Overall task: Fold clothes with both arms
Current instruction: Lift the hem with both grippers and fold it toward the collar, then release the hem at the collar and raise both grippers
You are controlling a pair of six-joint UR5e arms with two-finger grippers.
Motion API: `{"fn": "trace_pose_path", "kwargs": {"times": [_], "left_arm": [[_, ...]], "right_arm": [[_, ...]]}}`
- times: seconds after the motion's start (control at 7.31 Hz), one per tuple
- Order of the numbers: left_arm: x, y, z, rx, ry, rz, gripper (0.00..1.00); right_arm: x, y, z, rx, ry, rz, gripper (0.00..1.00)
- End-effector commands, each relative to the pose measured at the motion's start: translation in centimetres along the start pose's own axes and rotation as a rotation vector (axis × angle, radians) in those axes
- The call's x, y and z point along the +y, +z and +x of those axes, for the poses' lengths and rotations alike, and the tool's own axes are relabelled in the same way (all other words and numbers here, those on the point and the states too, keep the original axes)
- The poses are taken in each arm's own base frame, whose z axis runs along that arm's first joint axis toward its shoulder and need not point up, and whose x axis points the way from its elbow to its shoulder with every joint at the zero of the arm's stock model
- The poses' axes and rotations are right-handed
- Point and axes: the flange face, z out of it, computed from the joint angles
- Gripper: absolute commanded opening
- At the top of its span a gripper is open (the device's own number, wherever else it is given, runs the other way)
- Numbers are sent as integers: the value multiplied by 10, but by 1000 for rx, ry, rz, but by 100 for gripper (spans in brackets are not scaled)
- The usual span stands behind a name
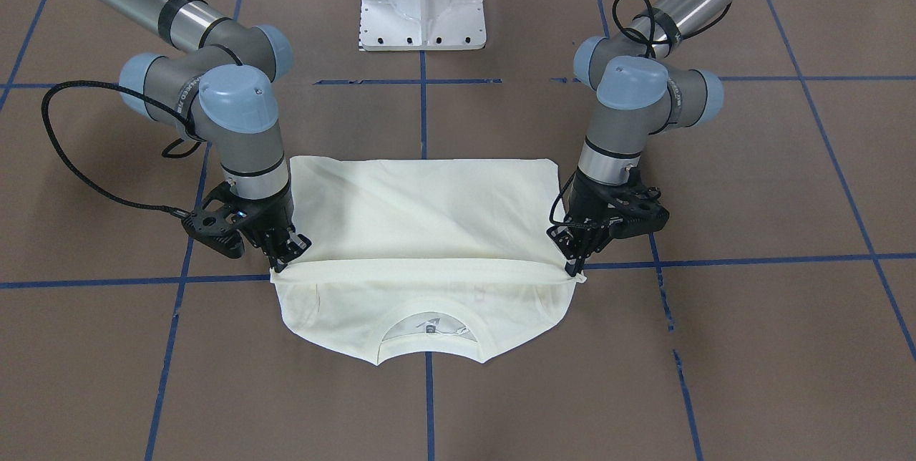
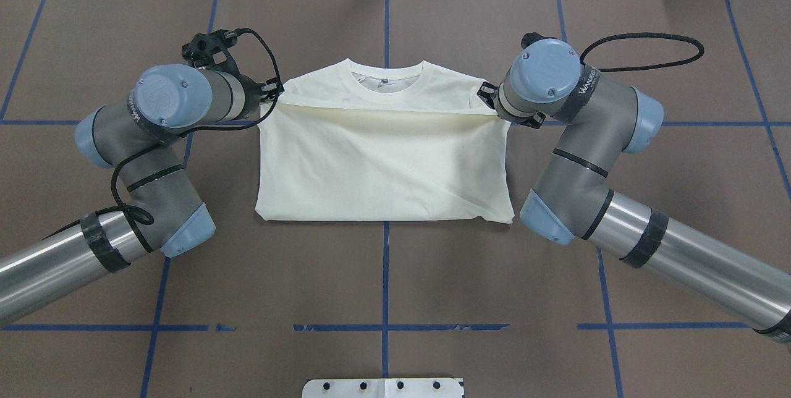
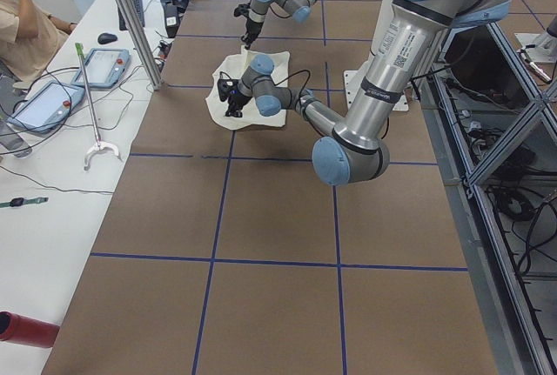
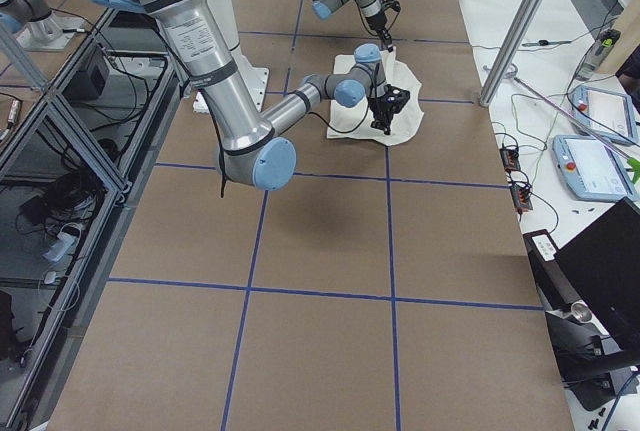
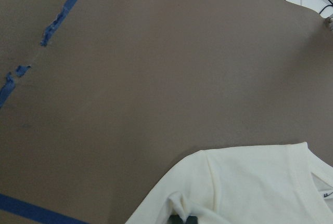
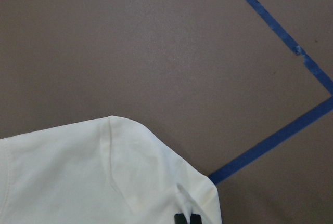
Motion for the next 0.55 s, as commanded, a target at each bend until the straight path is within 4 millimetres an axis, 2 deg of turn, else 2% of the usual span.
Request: {"fn": "trace_pose_path", "kwargs": {"times": [0.0,0.14,0.27,0.41], "left_arm": [[-6,9,-7,12,6,9,0],[-10,8,-5,14,3,14,0],[-11,8,-6,14,3,14,0],[-11,8,-6,14,3,14,0]], "right_arm": [[-12,9,-2,-7,-9,7,0],[-29,-2,-7,-22,-3,-20,0],[-32,-6,-19,-30,0,-42,0],[-59,-12,-37,-35,11,-44,0]]}}
